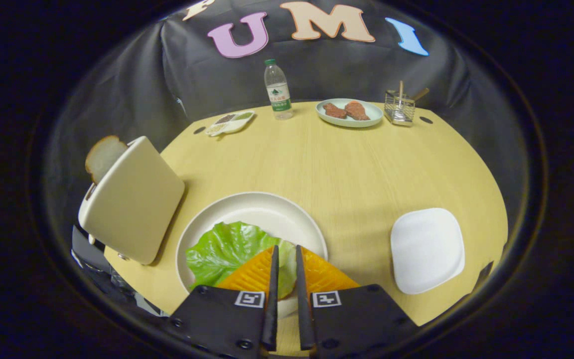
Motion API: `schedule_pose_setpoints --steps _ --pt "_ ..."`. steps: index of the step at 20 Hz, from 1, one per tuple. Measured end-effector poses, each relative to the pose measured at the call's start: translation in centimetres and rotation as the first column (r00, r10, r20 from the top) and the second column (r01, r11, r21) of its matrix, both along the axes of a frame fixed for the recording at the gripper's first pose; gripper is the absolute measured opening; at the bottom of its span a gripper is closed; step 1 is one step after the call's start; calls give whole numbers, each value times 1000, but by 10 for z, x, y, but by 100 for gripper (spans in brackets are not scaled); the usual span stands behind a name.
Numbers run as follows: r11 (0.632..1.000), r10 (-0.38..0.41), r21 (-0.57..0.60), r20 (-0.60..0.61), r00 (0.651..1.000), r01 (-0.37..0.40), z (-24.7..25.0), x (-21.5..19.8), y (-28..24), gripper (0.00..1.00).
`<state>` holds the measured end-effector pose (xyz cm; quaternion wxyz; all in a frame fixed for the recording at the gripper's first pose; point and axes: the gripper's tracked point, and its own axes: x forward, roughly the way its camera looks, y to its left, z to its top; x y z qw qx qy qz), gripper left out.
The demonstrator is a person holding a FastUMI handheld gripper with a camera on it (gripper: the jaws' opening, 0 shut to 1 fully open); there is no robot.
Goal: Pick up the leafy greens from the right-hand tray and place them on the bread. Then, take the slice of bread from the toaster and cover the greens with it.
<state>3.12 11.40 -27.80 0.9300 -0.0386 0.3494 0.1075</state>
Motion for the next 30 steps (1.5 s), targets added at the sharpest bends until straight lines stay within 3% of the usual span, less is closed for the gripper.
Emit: schedule_pose_setpoints --steps 2,3,8,14,18,23,30 --pt "999 -20 -33 14 1000 21 4 0 -8 34" --pt "998 -27 -48 25 999 28 8 -1 -11 35" --pt "999 -30 -11 88 996 31 38 -7 13 100" --pt "983 68 160 159 985 -93 92 -16 109 100" --pt "939 177 266 173 969 -219 116 -31 186 100" --pt "885 307 296 210 928 -359 132 -45 259 99" --pt "852 329 369 176 928 -372 125 -42 315 99"
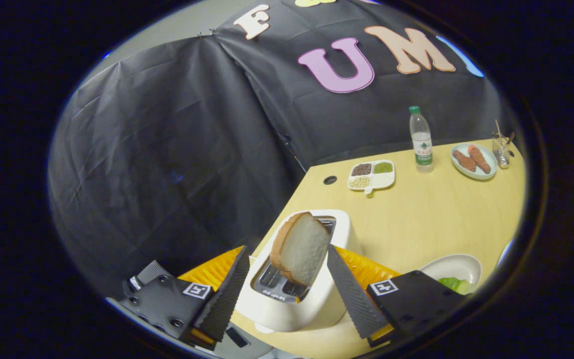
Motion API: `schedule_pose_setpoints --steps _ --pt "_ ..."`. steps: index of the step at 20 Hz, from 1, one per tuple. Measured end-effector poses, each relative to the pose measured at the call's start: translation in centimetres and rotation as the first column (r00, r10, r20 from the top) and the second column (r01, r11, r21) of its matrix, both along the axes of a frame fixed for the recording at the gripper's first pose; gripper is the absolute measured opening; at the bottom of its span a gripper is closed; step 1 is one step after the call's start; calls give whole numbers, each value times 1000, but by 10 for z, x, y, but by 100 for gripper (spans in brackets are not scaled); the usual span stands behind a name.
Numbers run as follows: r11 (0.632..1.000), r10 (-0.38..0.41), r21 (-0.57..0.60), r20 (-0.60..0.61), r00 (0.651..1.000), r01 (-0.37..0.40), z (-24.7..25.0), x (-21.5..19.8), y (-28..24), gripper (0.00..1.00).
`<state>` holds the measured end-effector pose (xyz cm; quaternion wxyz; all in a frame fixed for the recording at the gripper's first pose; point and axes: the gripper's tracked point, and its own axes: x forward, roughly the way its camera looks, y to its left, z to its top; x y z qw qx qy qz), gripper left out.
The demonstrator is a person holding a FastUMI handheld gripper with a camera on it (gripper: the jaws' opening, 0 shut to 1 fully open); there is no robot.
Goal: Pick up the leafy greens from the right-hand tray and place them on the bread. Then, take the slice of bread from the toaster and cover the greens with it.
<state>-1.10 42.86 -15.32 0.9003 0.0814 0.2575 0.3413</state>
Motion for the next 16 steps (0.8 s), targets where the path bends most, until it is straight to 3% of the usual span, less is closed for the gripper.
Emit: schedule_pose_setpoints --steps 5,12,13,15,16 --pt "997 14 -71 53 998 -11 -6 4 17 98" --pt "982 20 -186 108 994 0 -11 12 10 27" --pt "981 16 -195 116 993 7 -8 14 7 27" --pt "983 1 -183 122 993 22 -2 14 -2 11" --pt "984 5 -176 113 994 15 -2 14 -3 11"
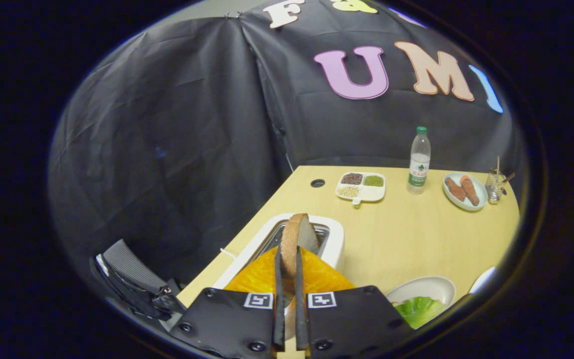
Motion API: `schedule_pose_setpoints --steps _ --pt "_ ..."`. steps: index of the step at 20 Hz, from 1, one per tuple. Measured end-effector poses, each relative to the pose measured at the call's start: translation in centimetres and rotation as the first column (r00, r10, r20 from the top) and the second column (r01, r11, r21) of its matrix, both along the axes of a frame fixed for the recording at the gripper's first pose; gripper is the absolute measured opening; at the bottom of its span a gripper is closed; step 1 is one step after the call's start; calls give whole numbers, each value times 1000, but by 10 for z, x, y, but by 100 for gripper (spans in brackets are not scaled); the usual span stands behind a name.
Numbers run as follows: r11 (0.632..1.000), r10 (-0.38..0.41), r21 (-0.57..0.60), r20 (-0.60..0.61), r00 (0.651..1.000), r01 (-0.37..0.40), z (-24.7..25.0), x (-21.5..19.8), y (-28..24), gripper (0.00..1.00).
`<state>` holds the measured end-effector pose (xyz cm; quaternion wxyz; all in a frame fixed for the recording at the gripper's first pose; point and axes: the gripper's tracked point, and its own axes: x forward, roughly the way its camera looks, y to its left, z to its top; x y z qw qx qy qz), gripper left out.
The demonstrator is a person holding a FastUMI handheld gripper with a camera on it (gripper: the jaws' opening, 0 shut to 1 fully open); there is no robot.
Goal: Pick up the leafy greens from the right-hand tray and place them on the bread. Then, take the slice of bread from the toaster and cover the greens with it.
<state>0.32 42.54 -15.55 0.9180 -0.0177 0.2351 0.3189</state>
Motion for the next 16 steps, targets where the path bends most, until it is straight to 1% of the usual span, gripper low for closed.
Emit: schedule_pose_setpoints --steps 6,11,13,16 --pt "993 -3 122 -2 1000 3 46 -2 -11 11" --pt "972 -19 233 -8 1000 20 84 -3 -32 11" --pt "966 -47 254 -4 999 47 94 -1 -50 11" --pt "956 -122 270 -5 993 118 99 7 -91 11"
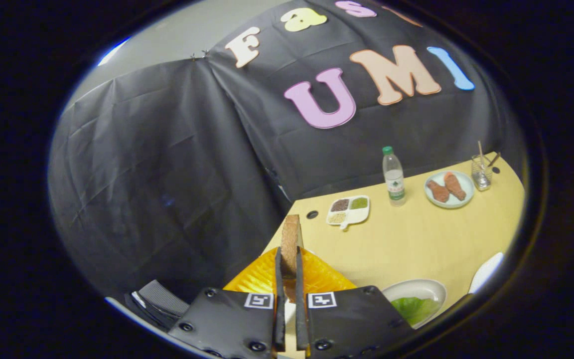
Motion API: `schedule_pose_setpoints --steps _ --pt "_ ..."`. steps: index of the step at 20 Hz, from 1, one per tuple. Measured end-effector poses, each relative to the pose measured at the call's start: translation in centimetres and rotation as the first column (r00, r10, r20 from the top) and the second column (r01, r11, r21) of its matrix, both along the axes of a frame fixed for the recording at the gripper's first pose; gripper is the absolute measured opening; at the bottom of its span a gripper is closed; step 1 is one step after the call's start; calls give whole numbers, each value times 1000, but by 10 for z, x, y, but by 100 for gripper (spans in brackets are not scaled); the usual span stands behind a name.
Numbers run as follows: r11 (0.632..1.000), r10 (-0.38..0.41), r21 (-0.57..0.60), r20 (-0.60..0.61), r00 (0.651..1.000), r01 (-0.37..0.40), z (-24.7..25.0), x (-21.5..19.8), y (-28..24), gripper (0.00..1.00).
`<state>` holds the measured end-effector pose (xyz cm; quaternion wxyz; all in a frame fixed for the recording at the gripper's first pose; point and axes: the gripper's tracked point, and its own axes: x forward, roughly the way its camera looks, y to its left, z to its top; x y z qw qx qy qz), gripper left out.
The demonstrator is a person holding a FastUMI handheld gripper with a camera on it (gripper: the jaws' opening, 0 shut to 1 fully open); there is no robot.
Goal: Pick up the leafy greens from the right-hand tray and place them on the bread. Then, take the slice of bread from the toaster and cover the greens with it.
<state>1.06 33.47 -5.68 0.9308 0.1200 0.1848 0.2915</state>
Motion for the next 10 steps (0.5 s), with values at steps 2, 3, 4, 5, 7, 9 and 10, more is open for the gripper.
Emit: schedule_pose_setpoints --steps 2,3,4,5,7,9,10 --pt "997 -73 -9 -3 997 73 -5 8 -37 11" --pt "993 -115 -20 -10 993 115 -11 12 -57 11" --pt "988 -153 -31 -21 988 152 -18 15 -73 11" --pt "981 -193 -41 -38 981 191 -27 18 -91 11" --pt "967 -252 -55 -63 966 249 -45 24 -120 11" --pt "955 -290 -90 -96 952 282 -69 23 -145 11" --pt "952 -301 -93 -127 945 291 -84 19 -153 11"
